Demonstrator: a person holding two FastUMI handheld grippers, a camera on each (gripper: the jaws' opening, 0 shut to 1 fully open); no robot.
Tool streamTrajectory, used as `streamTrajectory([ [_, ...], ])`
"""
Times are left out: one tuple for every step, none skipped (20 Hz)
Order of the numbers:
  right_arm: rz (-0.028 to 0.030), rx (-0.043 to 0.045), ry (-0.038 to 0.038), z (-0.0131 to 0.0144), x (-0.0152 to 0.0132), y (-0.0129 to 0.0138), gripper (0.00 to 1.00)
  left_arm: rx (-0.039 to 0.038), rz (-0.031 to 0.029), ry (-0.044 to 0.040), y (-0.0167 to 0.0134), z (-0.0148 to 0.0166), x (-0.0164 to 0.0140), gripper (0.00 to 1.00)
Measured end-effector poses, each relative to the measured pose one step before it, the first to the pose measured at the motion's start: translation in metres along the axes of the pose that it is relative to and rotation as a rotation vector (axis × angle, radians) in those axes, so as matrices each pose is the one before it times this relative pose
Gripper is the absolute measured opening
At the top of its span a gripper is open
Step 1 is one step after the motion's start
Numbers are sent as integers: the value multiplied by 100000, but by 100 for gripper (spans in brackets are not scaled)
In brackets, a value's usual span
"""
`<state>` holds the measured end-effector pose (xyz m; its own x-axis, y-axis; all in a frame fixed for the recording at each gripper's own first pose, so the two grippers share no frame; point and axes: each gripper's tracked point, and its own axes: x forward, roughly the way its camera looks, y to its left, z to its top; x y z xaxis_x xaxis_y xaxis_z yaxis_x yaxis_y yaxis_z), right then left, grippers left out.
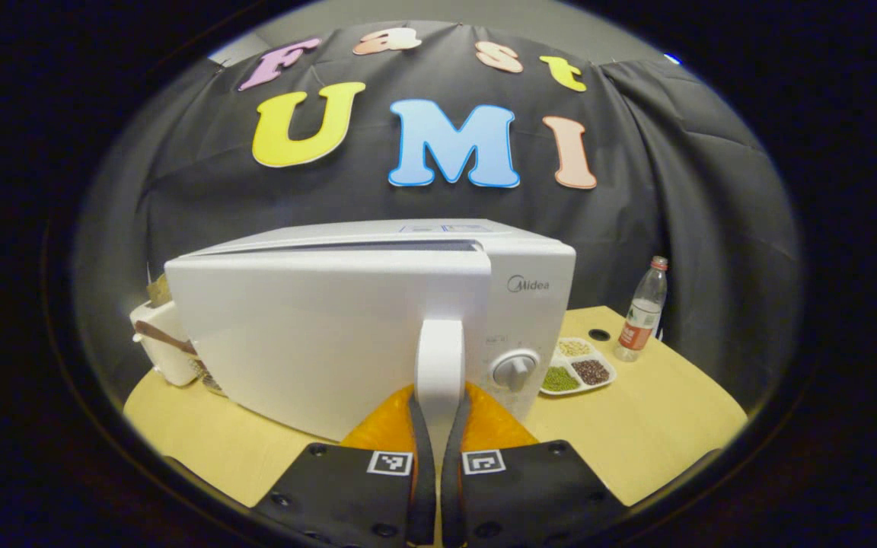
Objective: Open the microwave oven with the left hand, put the food in, and close the microwave oven.
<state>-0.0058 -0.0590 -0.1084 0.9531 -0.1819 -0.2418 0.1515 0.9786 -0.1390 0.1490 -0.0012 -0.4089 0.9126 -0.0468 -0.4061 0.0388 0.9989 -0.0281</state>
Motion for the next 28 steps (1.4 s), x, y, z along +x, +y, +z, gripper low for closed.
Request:
streamTrajectory([
  [1946,440,333,-81,129,794,97,-354,-1180,1371,407,-387,-1152,10],
  [1818,-171,540,-341,238,763,98,-419,-741,873,397,-516,-1022,10],
  [1593,-151,555,-84,244,716,98,-152,-175,489,336,-289,-926,11],
  [1863,424,279,74,126,767,98,332,219,-380,599,-175,-1268,13],
  [1997,444,-87,141,38,899,98,-47,906,373,511,-346,-1008,16],
  [1882,-261,-303,116,13,916,98,99,426,125,366,-499,-1074,21],
  [1855,-753,-374,142,38,843,98,196,207,13,580,-298,-1013,24],
  [1803,-835,-121,-13,101,896,98,-174,331,317,520,-512,-1034,27],
  [1874,-604,-18,116,82,818,98,-649,390,403,620,-419,-897,29],
  [1828,-354,-9,39,68,750,98,-890,867,546,907,-437,-969,31],
  [1658,-151,118,46,181,790,98,-959,1142,820,746,-541,-814,33],
  [1545,-16,240,-70,119,735,98,-1177,1510,450,858,-497,-1056,34],
  [1607,281,115,56,146,725,98,-413,1751,563,829,-364,-824,33],
  [1901,310,141,-51,47,899,98,-176,1743,829,930,-452,-738,34],
  [1861,-167,115,72,119,852,98,-289,2203,867,1034,-651,-796,36],
  [1728,-530,49,-50,168,790,98,-1060,604,1105,985,-646,-783,37],
  [1560,-600,106,-22,192,681,98,-1387,2435,1073,1577,-538,-880,39],
  [1642,-479,124,-56,183,792,98,-2059,2346,-354,1859,-287,-856,54],
  [1601,-314,262,-11,192,753,98,-2307,2440,-636,1825,-159,-749,69],
  [1621,-299,301,-112,236,815,98,-2705,-13,398,1237,-168,-753,84],
  [1358,-162,174,30,141,683,98,-1606,1457,40,1104,-72,-472,99],
  [1504,-17,287,-99,121,766,98,764,2276,154,1274,-411,-45,100],
  [1463,-278,495,37,127,790,98,1076,2496,-203,1259,30,-245,100],
  [1012,-654,93,-25,113,697,98,-119,841,-508,920,259,-283,100],
  [856,-514,-392,203,79,514,98,-237,953,-632,1034,396,-294,100],
  [833,-341,-174,7,108,576,98,160,1132,-561,1146,157,-383,97],
  [645,-256,133,62,146,546,98,-11,619,-157,1126,91,-176,97],
  [682,-91,325,-139,182,639,98,255,-177,888,1040,-129,-307,99],
])
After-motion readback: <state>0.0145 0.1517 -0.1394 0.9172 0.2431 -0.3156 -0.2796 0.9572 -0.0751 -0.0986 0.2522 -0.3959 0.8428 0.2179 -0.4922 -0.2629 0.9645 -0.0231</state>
